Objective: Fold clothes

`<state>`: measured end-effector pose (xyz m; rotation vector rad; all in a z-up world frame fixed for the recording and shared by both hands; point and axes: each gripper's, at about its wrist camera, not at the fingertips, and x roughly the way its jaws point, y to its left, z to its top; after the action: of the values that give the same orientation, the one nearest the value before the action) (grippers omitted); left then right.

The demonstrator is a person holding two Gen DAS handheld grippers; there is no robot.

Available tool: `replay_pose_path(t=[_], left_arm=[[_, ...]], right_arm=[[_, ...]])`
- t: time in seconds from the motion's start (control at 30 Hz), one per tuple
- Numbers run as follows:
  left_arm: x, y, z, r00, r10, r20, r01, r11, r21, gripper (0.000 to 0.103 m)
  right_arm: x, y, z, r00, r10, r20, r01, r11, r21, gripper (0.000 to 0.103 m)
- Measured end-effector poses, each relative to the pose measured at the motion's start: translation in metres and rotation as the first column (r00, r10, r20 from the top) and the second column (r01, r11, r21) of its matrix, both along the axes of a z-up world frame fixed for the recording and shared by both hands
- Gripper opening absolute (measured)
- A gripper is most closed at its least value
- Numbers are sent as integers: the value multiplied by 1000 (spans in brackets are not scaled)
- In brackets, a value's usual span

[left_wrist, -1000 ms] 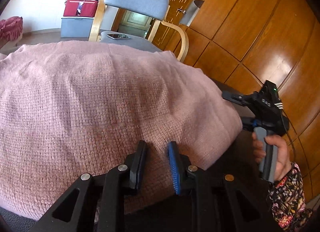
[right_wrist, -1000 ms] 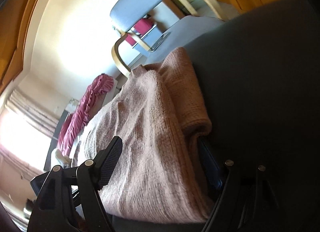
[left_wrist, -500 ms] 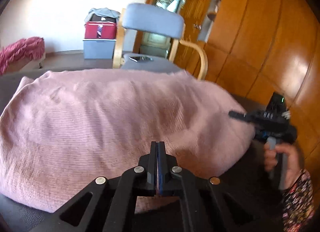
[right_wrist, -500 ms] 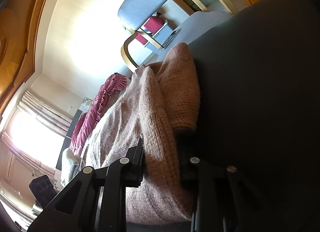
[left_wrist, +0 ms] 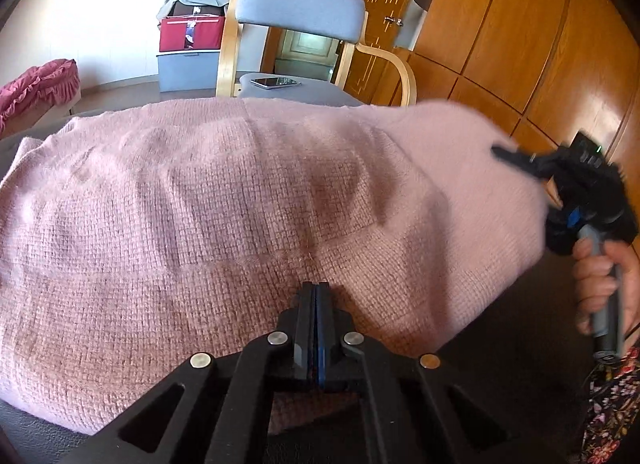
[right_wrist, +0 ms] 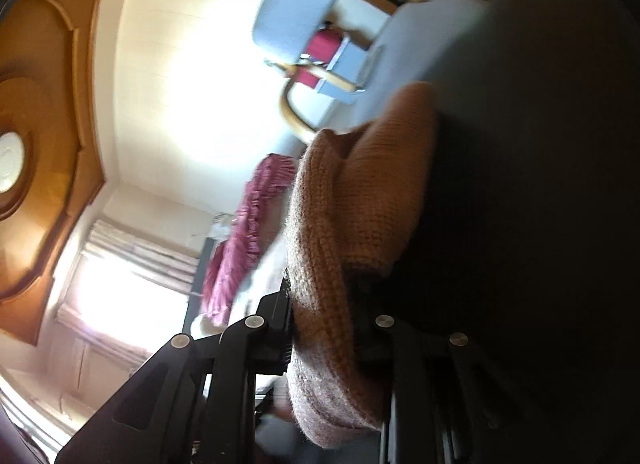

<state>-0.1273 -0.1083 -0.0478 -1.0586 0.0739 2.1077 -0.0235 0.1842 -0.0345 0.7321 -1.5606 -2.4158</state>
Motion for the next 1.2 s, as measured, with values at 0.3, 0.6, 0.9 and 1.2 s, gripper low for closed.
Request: replay_pose_path(t=[0.3, 0.6, 0.9, 1.2], left_arm=[[-5, -77, 28, 986, 102, -130, -99, 995, 28, 1], [-74, -166, -30, 938, 144, 316, -237, 931, 279, 2], [-82, -165, -35, 932, 128, 338, -243, 914, 326, 2], [-90, -161, -38, 928, 113, 355, -245, 903, 353, 2]], right_arm=[[-53, -76, 74, 995, 89, -37, -87, 995, 55, 20], [-137, -165, 96, 979, 203, -12, -202, 976, 76, 18], [-238, -297, 55, 909, 375, 182, -404, 899, 169, 16], [-266, -351, 0, 826, 440, 351, -530, 820, 217, 19]])
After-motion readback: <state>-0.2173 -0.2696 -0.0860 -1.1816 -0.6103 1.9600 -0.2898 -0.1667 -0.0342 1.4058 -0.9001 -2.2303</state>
